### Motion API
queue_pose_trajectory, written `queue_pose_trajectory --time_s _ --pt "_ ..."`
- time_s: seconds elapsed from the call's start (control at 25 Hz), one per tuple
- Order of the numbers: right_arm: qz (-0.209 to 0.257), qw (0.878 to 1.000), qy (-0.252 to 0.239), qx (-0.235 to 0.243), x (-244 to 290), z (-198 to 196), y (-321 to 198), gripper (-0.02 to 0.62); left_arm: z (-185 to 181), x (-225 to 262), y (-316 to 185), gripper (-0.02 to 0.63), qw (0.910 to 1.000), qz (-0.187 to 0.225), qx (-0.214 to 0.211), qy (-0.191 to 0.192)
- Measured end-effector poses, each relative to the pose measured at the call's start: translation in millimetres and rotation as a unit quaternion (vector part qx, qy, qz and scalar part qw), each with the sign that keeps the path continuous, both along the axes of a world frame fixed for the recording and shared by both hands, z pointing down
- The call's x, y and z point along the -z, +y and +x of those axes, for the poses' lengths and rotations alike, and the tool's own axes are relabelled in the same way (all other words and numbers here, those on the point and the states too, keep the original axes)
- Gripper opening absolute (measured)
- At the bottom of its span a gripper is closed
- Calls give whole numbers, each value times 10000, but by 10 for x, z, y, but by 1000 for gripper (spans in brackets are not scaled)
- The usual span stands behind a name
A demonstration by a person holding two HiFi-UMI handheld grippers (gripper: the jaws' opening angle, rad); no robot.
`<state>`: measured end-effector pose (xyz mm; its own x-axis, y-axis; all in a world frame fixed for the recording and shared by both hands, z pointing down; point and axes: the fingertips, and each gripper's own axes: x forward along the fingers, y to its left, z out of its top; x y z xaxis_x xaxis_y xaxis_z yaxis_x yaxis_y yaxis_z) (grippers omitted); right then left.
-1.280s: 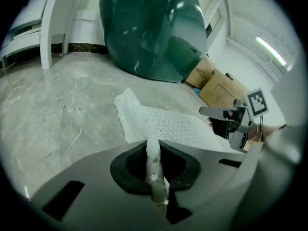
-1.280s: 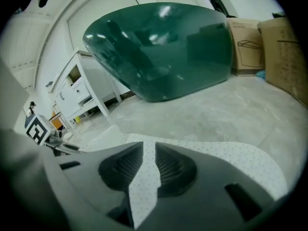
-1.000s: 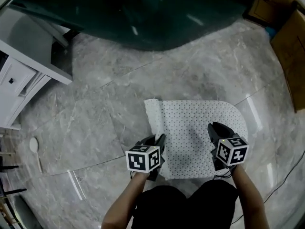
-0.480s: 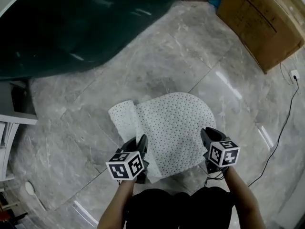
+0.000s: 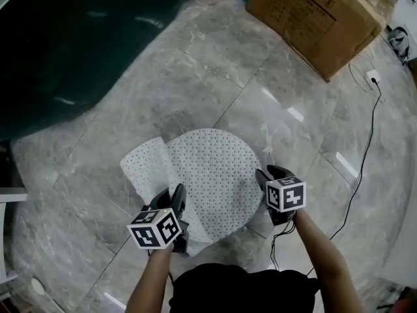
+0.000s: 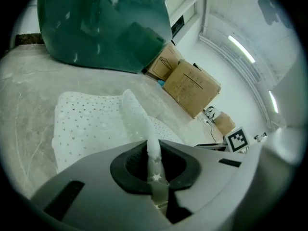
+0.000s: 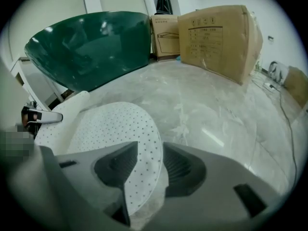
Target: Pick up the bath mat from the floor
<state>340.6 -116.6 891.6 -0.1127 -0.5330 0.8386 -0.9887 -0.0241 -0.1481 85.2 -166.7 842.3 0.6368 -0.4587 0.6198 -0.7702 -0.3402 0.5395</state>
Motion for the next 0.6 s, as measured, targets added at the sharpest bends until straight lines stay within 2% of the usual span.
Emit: queue_pose_trajectory --time_s 0.08,0.24,0.48,0.6 --pt "-197 9997 -18 105 -137 28 -17 187 106 -23 12 23 9999 6 -86 56" --pt "-477 9984 -127 267 -334 19 -38 241 218 -32 54 23 9997 19 -212 129" --pt "-710 9973 -35 197 -478 77 -82 245 112 -46 95 23 9999 34 -165 -33" --pt "-800 9957 -37 460 -473 -9 -53 245 -10 -41 107 23 10000 -6 -81 -48"
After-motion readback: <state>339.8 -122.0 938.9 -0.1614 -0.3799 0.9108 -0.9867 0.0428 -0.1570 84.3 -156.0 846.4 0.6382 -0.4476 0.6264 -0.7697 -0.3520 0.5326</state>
